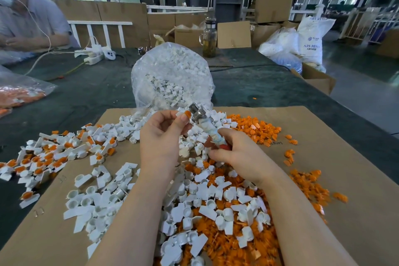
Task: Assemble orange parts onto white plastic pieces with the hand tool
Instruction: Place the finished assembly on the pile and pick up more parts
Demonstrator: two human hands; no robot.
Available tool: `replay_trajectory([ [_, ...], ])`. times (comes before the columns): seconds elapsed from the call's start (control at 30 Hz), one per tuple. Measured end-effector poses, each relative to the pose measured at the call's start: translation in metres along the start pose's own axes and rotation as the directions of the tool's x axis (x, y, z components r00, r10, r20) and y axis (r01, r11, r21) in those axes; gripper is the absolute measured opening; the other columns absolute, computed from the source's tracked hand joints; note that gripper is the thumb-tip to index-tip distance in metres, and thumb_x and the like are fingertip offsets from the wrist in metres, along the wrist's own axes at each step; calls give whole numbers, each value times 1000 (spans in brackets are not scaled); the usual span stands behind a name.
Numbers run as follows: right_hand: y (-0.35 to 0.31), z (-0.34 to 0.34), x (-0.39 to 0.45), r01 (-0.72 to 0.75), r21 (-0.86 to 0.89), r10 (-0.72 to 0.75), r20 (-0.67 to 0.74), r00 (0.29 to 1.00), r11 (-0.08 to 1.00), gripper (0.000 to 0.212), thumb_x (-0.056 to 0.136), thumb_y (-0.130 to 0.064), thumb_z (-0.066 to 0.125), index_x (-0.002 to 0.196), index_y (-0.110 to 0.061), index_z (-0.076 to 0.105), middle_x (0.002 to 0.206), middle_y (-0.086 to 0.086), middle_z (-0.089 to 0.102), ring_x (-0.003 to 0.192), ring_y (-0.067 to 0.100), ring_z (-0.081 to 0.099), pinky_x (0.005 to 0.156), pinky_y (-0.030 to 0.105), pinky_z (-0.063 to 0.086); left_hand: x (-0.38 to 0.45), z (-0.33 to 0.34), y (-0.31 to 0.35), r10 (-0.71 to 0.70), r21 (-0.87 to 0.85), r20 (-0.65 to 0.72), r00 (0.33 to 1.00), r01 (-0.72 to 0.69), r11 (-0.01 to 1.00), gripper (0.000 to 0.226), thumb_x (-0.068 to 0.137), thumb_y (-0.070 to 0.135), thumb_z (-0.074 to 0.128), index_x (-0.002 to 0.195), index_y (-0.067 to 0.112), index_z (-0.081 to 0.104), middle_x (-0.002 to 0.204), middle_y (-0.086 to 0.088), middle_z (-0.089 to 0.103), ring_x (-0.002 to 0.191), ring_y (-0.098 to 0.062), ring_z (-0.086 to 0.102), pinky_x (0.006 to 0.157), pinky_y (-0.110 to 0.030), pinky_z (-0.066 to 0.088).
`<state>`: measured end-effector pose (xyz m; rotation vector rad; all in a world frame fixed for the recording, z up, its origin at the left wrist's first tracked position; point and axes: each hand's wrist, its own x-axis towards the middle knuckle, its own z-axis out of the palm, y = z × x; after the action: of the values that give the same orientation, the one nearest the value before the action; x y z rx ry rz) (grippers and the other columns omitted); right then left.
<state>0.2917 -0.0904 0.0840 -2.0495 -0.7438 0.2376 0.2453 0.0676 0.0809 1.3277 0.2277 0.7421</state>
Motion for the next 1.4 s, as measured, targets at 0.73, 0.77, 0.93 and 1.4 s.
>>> replay_trajectory([
  [0.73,5,9,3,58,-98,-59,-3,998,993,9,86,-20,56,80,-22,62,56,-12,50,47,3,41,48,21,31,-1,0,4,6,-33,43,999,-5,999,15,92,-1,62,81,10,63,61,12,65,58,-2,62,63,-14,53],
  [0.77,4,9,3,59,-103,-60,-5,998,993,9,85,-20,54,81,-19,63,58,-11,51,48,3,41,49,23,32,0,0,3,2,-29,40,999,-1,1000,16,92,-1,62,81,10,63,61,12,65,58,-2,62,63,-15,53],
  [0.93,2,10,3,58,-152,-62,-22,998,987,9,89,-16,57,85,-14,64,72,5,62,58,13,48,55,41,41,0,0,3,-5,-22,31,1000,5,1000,14,92,1,63,81,11,64,64,11,67,60,-2,63,64,-16,54],
  [1.4,10,14,6,-6,-292,-61,-218,974,956,8,90,-28,58,86,-22,60,73,-8,58,63,9,53,52,26,37,8,-18,9,-455,-487,-196,869,317,814,10,94,12,63,100,5,67,88,-7,78,80,-11,75,68,-22,61],
])
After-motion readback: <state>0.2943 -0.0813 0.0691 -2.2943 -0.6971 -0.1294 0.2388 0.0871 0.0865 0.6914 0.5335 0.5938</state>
